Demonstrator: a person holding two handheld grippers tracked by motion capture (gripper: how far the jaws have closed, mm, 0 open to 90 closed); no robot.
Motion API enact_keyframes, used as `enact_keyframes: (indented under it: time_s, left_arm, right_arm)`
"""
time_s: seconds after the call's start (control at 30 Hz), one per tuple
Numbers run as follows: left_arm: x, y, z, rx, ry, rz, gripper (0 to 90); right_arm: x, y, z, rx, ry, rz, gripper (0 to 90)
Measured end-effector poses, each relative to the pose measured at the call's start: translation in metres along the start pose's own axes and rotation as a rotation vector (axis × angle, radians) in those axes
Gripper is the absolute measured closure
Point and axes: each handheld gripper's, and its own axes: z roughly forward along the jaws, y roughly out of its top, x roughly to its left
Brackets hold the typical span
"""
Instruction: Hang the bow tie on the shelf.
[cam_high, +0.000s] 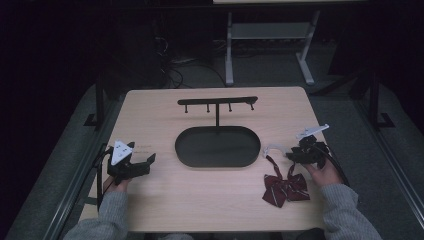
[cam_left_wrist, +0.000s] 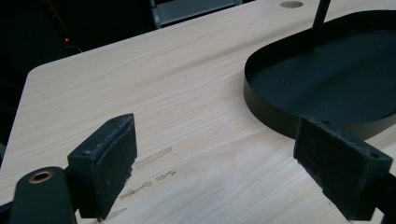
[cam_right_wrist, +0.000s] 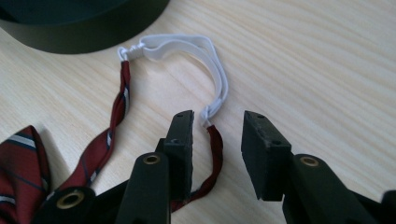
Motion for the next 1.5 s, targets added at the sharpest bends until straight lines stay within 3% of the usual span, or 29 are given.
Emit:
enact_keyframes:
  time_s: [0.43,0.77,1.1,1.13,1.5]
  left_arm:
    - [-0.001,0.000,0.000,0.006,-0.002,0.003,13.0]
    - [-0.001,0.000,0.000,0.009,0.000,0.007,13.0]
    - [-0.001,0.000,0.001,0.007,-0.001,0.008,13.0]
    - [-0.001,0.000,0.001,0.003,-0.003,0.013,13.0]
    - [-0.002,0.000,0.000,0.003,-0.004,0.012,13.0]
  right_arm:
    - [0.001,-0.002,0.008,0.052,0.001,-0.016,70.2]
    - [0.001,-0.002,0.013,0.069,-0.007,-0.023,84.2]
    - [0.003,-0.008,0.008,0.022,0.002,0.017,87.6]
    - [0.004,-0.009,0.005,0.007,0.001,0.036,87.6]
    - [0.012,-0.008,-0.021,-0.096,0.012,0.036,87.9]
